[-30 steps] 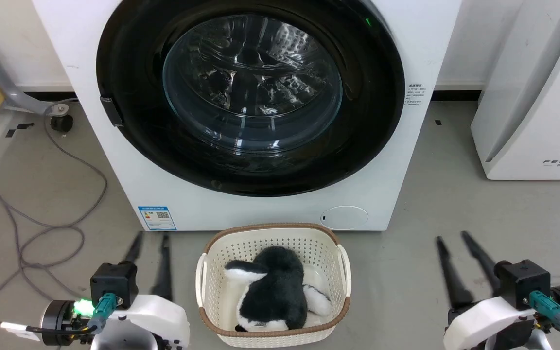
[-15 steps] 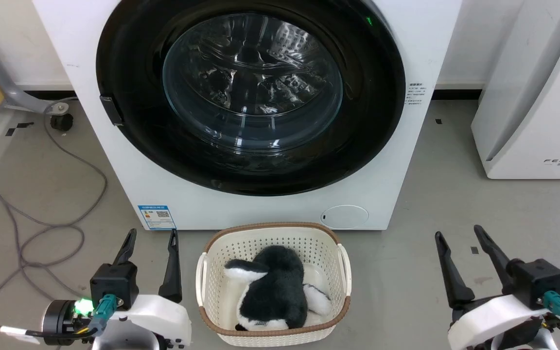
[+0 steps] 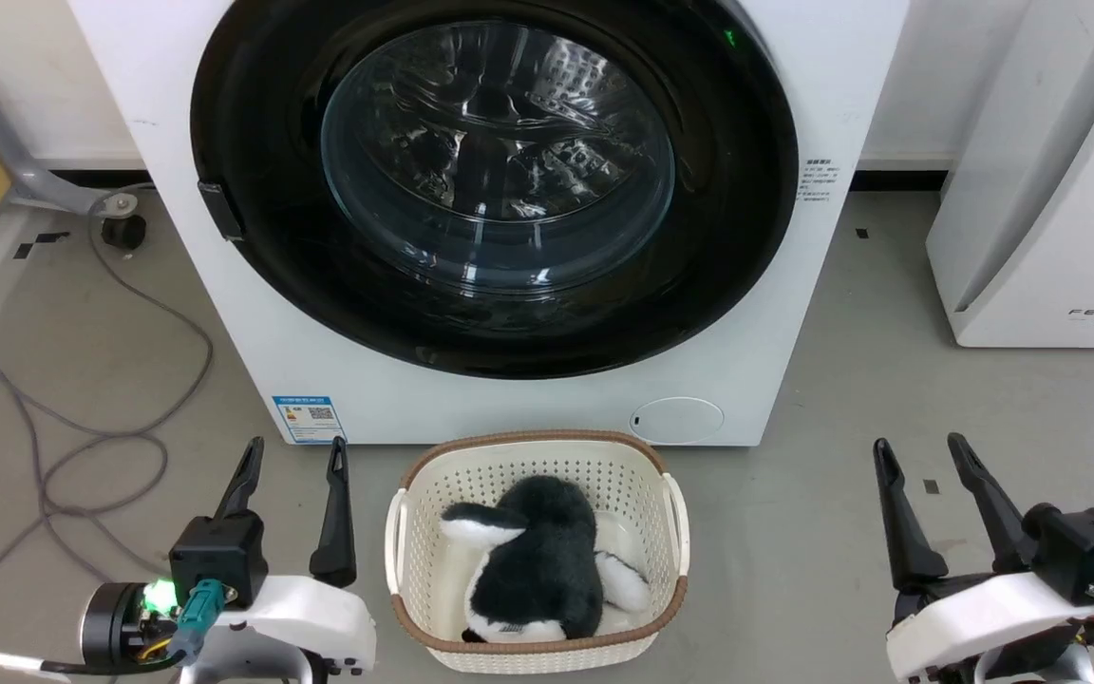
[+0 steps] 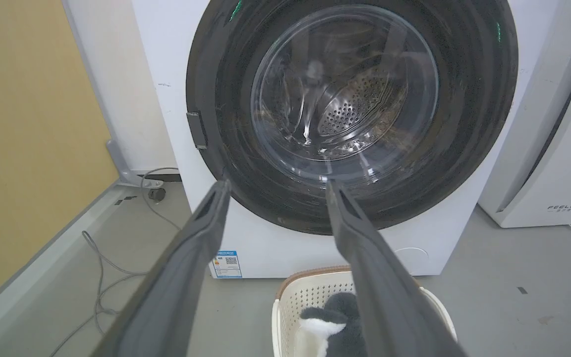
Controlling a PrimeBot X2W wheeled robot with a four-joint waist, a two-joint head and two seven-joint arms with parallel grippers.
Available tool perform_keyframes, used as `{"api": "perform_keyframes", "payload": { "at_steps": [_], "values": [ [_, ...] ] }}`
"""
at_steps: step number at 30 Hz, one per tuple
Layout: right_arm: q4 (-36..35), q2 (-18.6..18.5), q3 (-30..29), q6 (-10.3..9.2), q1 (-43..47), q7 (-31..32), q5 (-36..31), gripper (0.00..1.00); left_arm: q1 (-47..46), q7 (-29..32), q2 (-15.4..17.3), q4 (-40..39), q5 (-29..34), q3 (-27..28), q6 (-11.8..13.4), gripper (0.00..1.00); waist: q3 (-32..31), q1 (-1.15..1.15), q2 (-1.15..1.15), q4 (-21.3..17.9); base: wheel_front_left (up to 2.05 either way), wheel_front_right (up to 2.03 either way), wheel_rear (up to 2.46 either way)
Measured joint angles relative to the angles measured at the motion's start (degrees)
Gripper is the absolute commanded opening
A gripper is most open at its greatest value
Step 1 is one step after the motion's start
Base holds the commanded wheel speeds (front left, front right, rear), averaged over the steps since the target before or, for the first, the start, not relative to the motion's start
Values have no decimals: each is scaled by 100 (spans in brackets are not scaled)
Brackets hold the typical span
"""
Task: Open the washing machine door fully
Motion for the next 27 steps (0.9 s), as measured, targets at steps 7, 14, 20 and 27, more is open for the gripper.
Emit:
{"api": "perform_keyframes", "payload": {
  "at_steps": [7, 14, 20, 27],
  "values": [
    [36, 0, -7, 0, -7, -101, 627, 0, -2, -79, 0, -51, -54, -19, 55, 100, 28, 0, 0, 31, 0, 0, 0],
    [222, 0, -29, 0, -142, -179, 1633, 0, -4, -171, 0, -89, -98, -42, 109, 100, 62, 0, 0, 69, 0, 0, 0],
    [412, 0, -36, 0, -280, -250, 2647, 0, -8, -232, 0, -136, -111, -73, 156, 100, 106, 0, 0, 108, 0, 0, 0],
    [622, 0, -166, 0, -464, -216, 3806, 0, -19, -326, 0, -188, -149, -107, 205, 100, 187, 0, 0, 151, 0, 0, 0]
  ]
}}
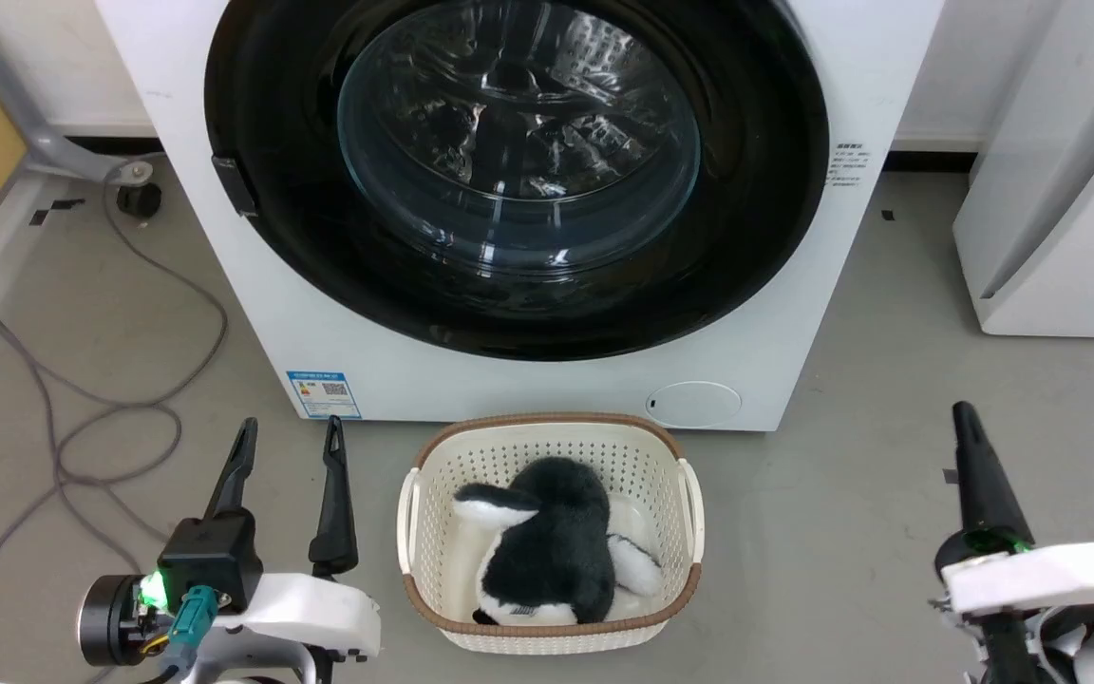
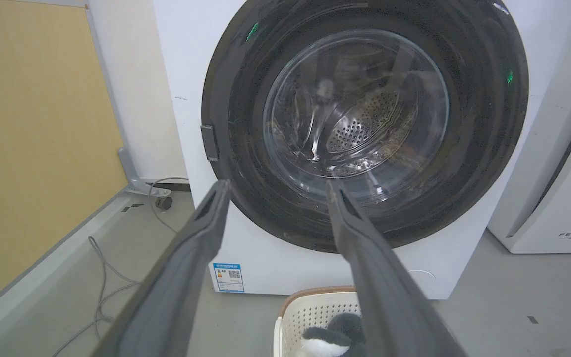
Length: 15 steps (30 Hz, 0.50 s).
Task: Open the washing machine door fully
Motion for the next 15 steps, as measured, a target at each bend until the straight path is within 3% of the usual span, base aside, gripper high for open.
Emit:
{"api": "perform_keyframes", "payload": {
  "at_steps": [15],
  "values": [
    [694, -2, -722, 0, -898, 416, 1325, 0, -140, -160, -1, -145, -26, -9, 70, 100, 296, 0, 0, 102, 0, 0, 0]
  ]
}}
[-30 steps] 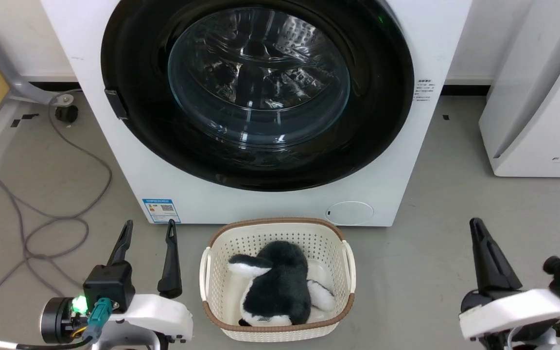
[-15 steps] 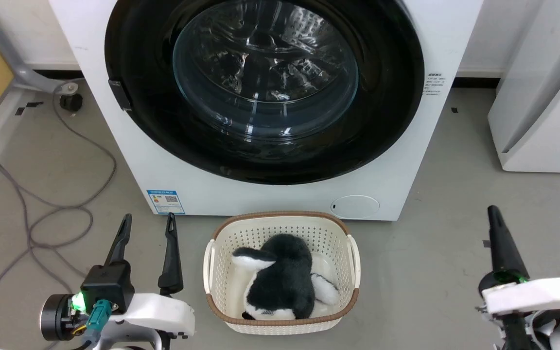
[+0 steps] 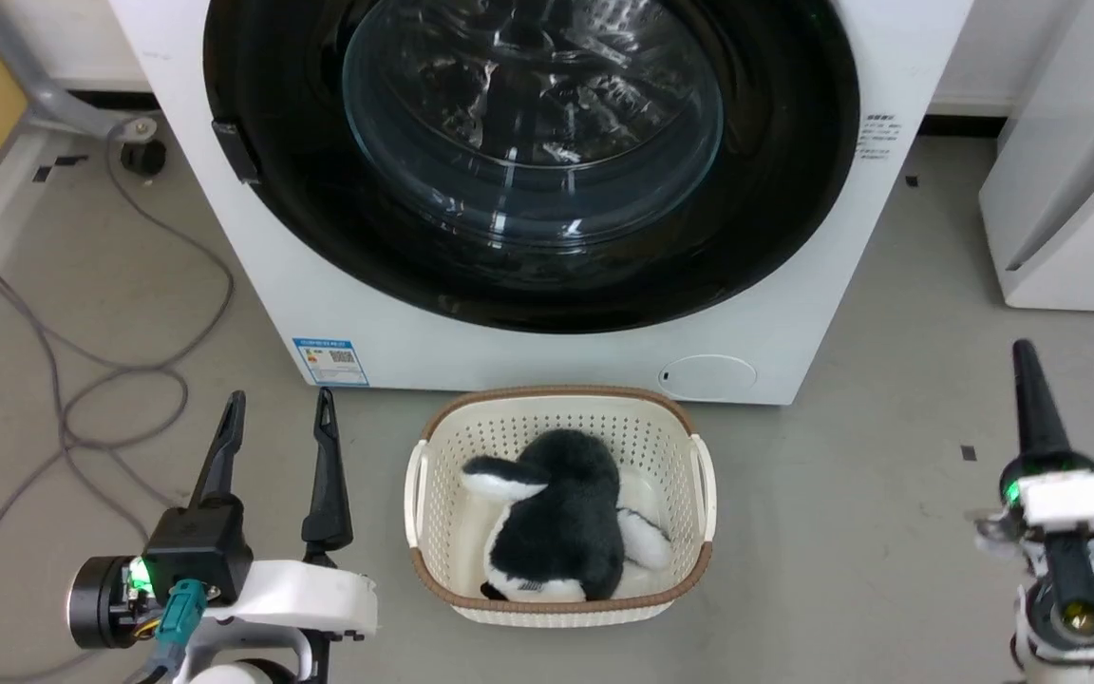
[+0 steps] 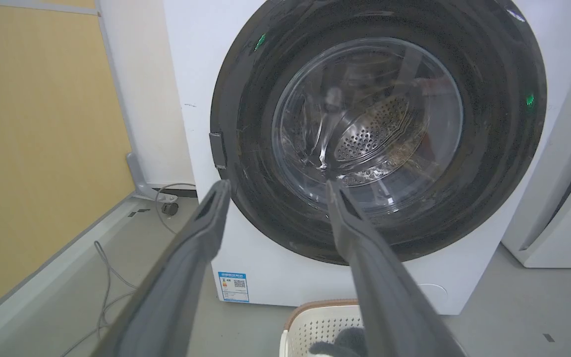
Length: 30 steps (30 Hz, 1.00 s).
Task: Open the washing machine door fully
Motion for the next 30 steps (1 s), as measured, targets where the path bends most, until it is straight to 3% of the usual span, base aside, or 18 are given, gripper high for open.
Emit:
{"api": "perform_keyframes", "payload": {
  "at_steps": [16, 30],
  "values": [
    [979, -414, -510, 0, -1483, 174, 868, 0, -323, -201, 0, -163, 0, 42, 33, 100, 503, 0, 0, 207, 0, 0, 0],
    [1907, -1085, -565, 0, -3145, 410, 1483, 0, -652, -375, -1, -366, -75, -38, 183, 100, 1164, 1, 0, 499, 0, 0, 0]
  ]
}}
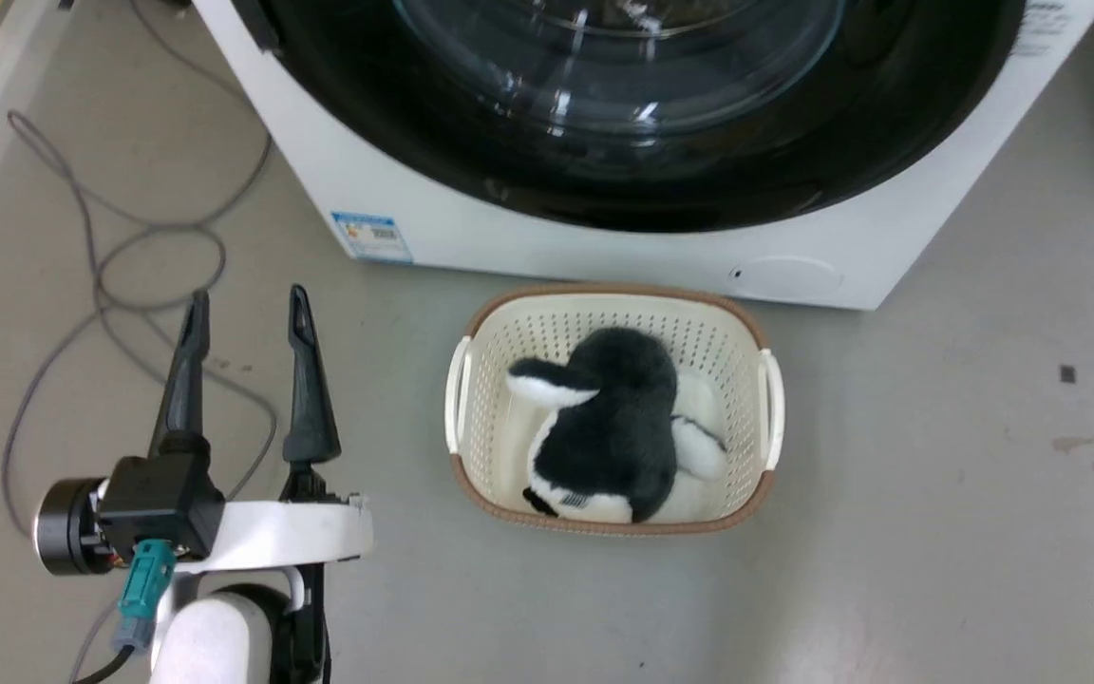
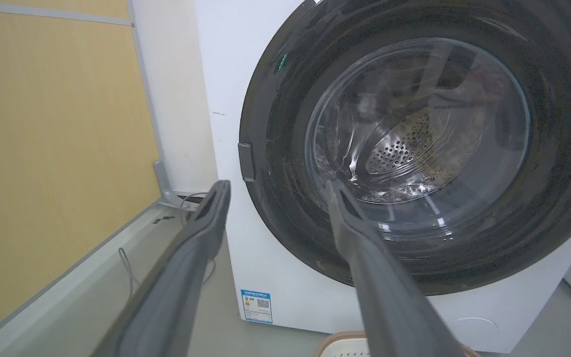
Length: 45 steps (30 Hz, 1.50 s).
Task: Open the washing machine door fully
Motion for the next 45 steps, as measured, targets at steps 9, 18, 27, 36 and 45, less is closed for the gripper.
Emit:
{"api": "perform_keyframes", "payload": {
  "at_steps": [9, 18, 27, 36, 45],
  "values": [
    [738, -250, 341, 0, -970, 258, 232, 0, -171, -115, 0, -118, -29, -18, 68, 100, 367, 0, 0, 137, 0, 0, 0],
    [1324, -437, 665, 0, -1813, 777, 620, 0, -302, -215, 1, -181, -112, -82, 168, 100, 683, 0, 0, 296, 0, 0, 0],
    [1709, -636, 868, 35, -2080, 1330, 1100, 0, -402, -320, 0, -237, -160, -142, 296, 100, 831, 0, 0, 421, 0, 0, 0],
    [1750, -664, 1198, 29, -2085, 1640, 993, 0, -401, -321, 0, -249, -158, -124, 294, 100, 737, -1, 0, 364, 0, 0, 0],
    [1686, -740, 1437, 29, -2015, 2027, 916, 0, -401, -321, 0, -214, -157, -124, 286, 100, 620, -1, 0, 335, 0, 0, 0]
  ]
}}
